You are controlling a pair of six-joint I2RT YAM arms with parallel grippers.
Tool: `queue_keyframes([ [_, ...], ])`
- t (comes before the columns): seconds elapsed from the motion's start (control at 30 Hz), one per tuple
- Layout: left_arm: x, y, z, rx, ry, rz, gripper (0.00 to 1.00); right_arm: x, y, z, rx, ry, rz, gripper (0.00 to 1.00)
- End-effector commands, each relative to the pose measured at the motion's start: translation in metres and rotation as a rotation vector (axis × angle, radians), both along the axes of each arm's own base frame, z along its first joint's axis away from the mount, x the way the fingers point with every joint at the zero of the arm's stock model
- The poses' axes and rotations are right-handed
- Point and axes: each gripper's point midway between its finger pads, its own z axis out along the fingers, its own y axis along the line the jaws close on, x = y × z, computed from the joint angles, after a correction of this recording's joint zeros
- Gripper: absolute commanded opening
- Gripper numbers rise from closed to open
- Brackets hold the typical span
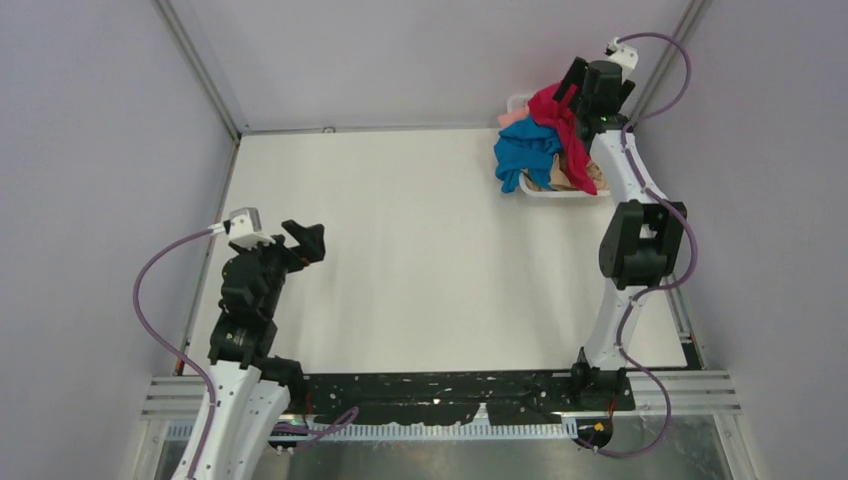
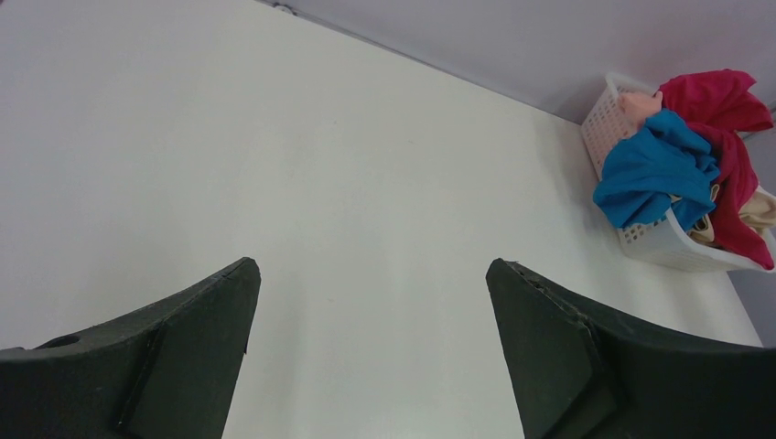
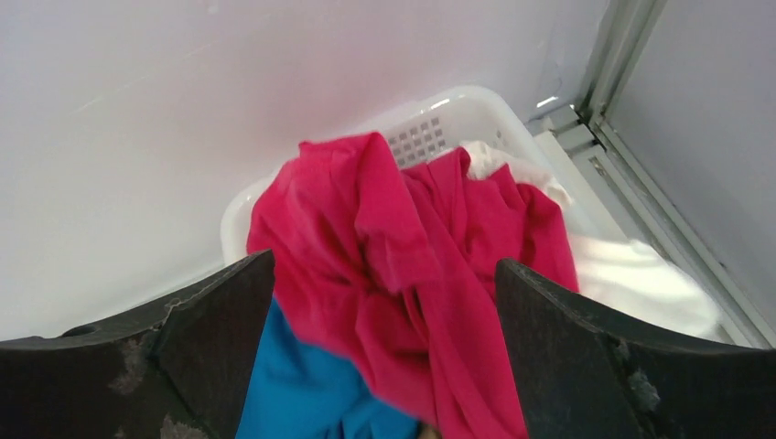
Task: Fold and stack the t-shirts
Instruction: Grab crumpled tshirt from bin with the right arm, then move the tshirt to the center of the board
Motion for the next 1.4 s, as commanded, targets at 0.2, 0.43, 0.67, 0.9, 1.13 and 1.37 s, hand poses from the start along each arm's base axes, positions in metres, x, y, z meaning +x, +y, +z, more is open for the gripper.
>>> queue_keyframes([
  [0.2, 0.006, 0.002, 0.013, 0.019, -0.054, 0.011, 0.99, 0.115, 0.013, -0.033, 0.179, -0.105, 0.091, 0.93],
  [0.43, -0.002, 0.009, 0.017, 0.032, -0.041, 0.039, 0.99, 0.113, 0.008, 0.033, 0.247, -0.249, 0.163, 0.06],
  [0.67, -0.010, -0.003, 0.023, -0.011, -0.101, -0.026, 0.99, -0.012, 0.057, 0.250, 0.162, -0.535, 0.429, 0.06],
  [0.9, -0.014, -0.018, 0.026, -0.046, -0.128, -0.104, 0.99, -0.165, 0.141, 0.359, 0.021, -0.718, 0.653, 0.05],
  [1.13, -0.015, -0.021, 0.028, -0.062, -0.117, -0.119, 0.99, -0.276, 0.249, 0.388, 0.081, -0.828, 1.100, 0.05],
  [1.37, -0.023, -0.010, 0.022, -0.074, -0.083, -0.055, 0.99, -0.327, 0.350, 0.316, 0.203, -0.610, 1.558, 0.09],
])
